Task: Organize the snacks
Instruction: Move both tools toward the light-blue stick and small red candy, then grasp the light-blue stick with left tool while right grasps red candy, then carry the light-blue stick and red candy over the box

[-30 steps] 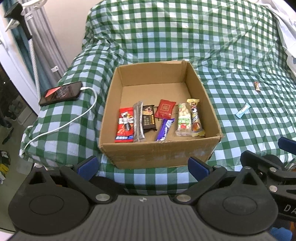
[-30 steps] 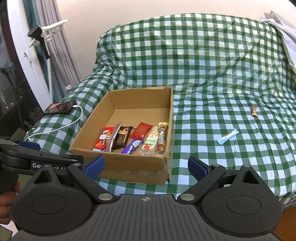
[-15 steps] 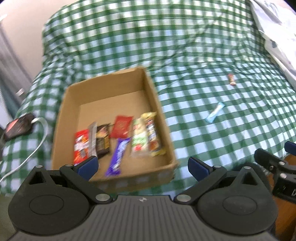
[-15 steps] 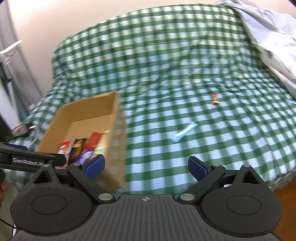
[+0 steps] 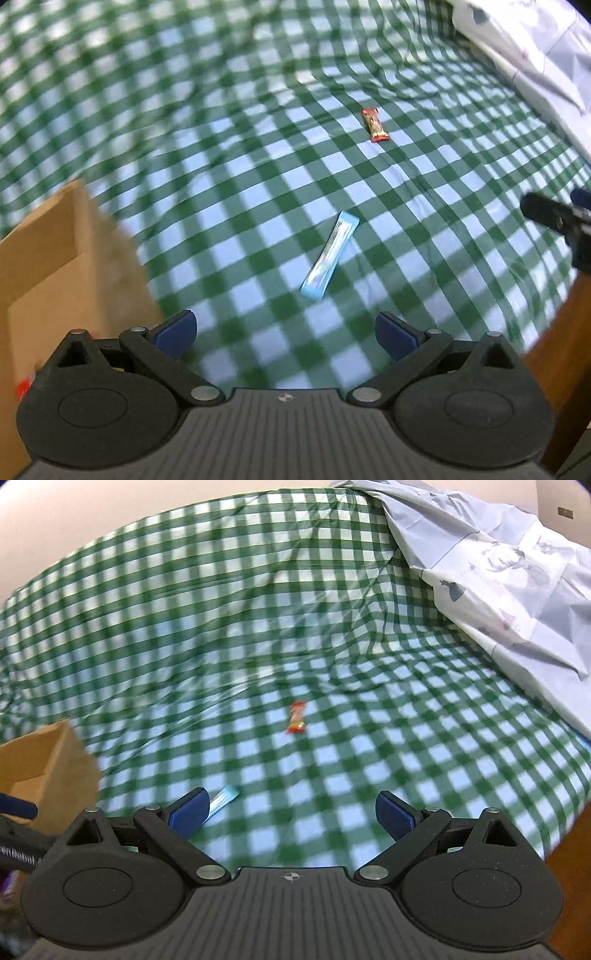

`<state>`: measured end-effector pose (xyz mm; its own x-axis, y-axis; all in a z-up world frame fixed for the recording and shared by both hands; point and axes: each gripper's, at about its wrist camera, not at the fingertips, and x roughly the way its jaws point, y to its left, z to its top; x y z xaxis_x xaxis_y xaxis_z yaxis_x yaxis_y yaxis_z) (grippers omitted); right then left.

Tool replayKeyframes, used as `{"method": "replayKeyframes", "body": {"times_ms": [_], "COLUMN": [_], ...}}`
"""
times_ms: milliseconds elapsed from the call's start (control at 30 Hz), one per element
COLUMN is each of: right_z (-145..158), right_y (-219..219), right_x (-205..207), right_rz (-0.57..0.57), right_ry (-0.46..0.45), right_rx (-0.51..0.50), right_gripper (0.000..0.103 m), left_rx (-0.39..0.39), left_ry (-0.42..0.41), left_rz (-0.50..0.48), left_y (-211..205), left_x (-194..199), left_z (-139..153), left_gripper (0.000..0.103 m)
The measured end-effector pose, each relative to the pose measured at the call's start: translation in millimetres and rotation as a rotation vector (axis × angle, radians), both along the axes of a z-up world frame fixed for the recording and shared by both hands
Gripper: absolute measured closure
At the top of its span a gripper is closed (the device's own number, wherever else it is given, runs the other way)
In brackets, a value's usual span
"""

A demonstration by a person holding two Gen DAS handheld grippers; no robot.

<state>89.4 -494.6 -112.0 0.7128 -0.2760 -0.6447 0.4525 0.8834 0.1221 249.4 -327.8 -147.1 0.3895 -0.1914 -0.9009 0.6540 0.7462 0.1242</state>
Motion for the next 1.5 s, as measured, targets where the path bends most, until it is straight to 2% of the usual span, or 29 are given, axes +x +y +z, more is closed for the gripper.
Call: {"method": "replayKeyframes", "body": {"times_ms": [233,433,533,567,600,833,867,900,933,967,1000,1067,1133,1267,1500], "right_z": [-72.4,-129.6,-156.0,-164.9,-170.0,-172.7,-171.3,-169.7,-166.3,-163.0,-160.5,-156.8,-150.4,-124.7,-78.9], "right_y": [-69.9,-100.1,-107.8,-106.0,-100.7,-103.6,-101.6,-100.2,-96.5,-92.0,-89.9,-90.2,-91.6,-87.2,-46.0], "right_x": [97.7,189.0,226.7,233.6,233.4,234.2,232.1,229.9,226.6,224.7,222.3,219.8,215.2,183.9,99.2], "right_rz": [0.035,0.093,0.122,0.128,0.142,0.138,0.136,0.138,0.144,0.153,0.159,0.167,0.158,0.116,0.099], "right_ry": [0.034,0.034,0.066,0.068,0.014,-0.002,0.003,-0.005,-0.021,-0.017,-0.003,0.012,0.036,0.021,0.016], "right_rx": [-0.008,-0.036,-0.033,-0.078,-0.138,-0.12,-0.127,-0.133,-0.141,-0.154,-0.158,-0.142,-0.116,-0.076,-0.036], "right_gripper": [0.006,0.006,0.004,0.0,0.001,0.001,0.003,0.009,0.04,0.071,0.08,0.083,0.084,0.084,0.084], "left_rx": [0.069,0.057,-0.019,-0.027,-0.03,-0.031,-0.023,-0.026,-0.036,-0.045,-0.054,-0.091,-0.117,-0.182,-0.195], "left_ry": [0.037,0.092,0.107,0.096,0.082,0.063,0.064,0.072,0.071,0.075,0.118,0.179,0.155,0.148,0.059], "left_rz": [-0.085,-0.116,-0.096,-0.096,-0.104,-0.096,-0.077,-0.067,-0.071,-0.089,-0.106,-0.078,-0.083,-0.063,-0.022], "left_y": [-65.0,-77.9,-69.5,-68.2,-67.3,-66.0,-66.5,-69.1,-68.4,-68.3,-68.0,-63.6,-58.1,-39.2,10.9], "left_x": [55.0,82.1,93.8,92.8,91.4,89.2,85.4,82.0,78.6,75.6,74.2,74.1,69.1,57.6,6.3], "left_z": [-79.1,-120.0,-121.5,-121.6,-122.2,-119.8,-116.2,-112.4,-106.5,-102.1,-99.6,-96.2,-85.6,-54.4,6.1], "left_gripper": [0.0,0.0,0.0,0.0,0.0,0.001,0.004,0.018,0.048,0.071,0.09,0.091,0.091,0.091,0.091]}}
